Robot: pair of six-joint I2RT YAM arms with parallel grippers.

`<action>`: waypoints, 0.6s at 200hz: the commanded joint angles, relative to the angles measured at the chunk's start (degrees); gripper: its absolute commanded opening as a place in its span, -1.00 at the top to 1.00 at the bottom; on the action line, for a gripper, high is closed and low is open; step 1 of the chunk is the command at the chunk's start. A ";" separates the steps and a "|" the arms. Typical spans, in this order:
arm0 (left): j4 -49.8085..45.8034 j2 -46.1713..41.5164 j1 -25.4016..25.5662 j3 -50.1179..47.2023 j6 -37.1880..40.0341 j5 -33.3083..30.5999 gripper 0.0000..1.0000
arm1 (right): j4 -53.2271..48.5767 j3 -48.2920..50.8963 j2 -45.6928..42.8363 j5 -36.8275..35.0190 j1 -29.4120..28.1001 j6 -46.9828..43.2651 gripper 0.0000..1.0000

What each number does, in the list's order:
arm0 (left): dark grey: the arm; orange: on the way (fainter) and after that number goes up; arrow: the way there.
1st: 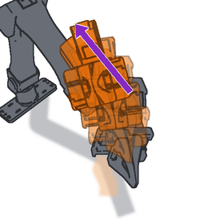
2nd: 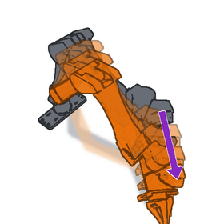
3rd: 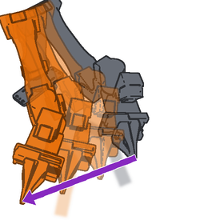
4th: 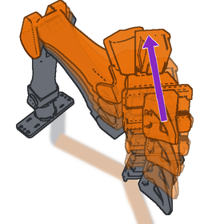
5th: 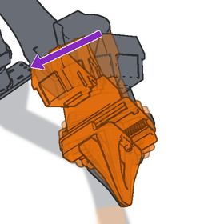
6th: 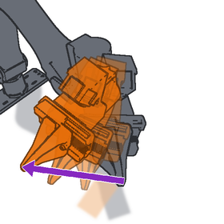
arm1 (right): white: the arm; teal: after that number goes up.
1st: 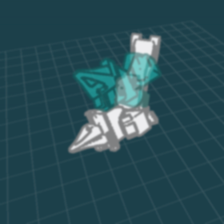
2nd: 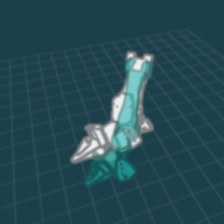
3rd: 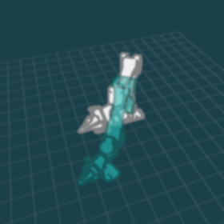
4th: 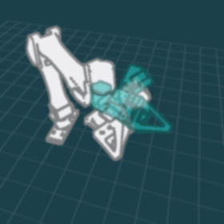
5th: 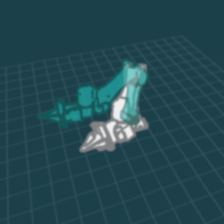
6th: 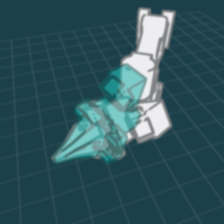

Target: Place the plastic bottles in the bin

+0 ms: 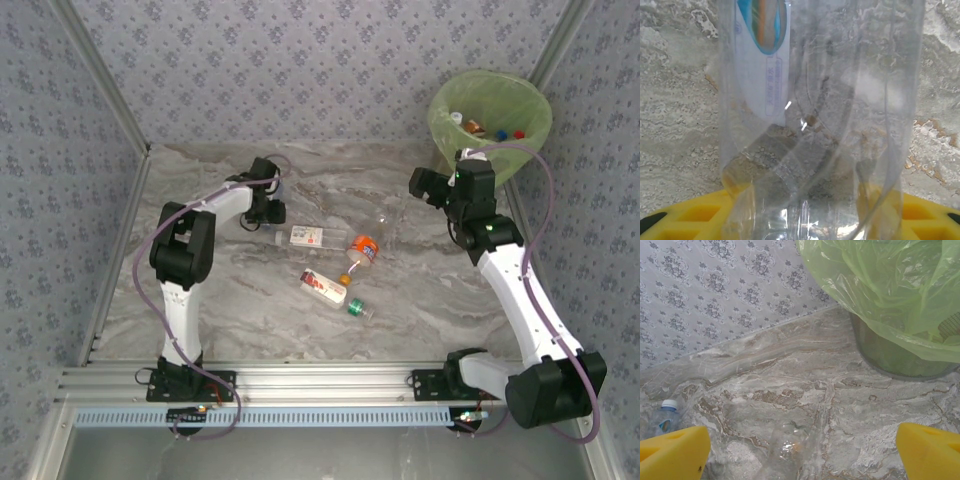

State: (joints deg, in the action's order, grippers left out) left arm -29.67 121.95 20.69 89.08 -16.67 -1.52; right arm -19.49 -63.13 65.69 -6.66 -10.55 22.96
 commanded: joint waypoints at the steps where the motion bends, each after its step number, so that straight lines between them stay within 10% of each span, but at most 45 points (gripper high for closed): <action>1: 1.92 -2.69 0.57 -2.53 1.47 1.72 -0.01 | 0.26 -0.63 0.64 0.04 -0.41 0.41 -0.95; 120: 5.49 -15.82 2.47 -9.76 -1.29 1.84 0.23 | 1.36 -1.11 1.63 1.75 -1.48 -0.37 -0.95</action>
State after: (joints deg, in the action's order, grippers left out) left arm -24.88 112.22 22.57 81.01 -15.77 -0.84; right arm -19.42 -63.13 67.09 -6.04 -11.38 22.92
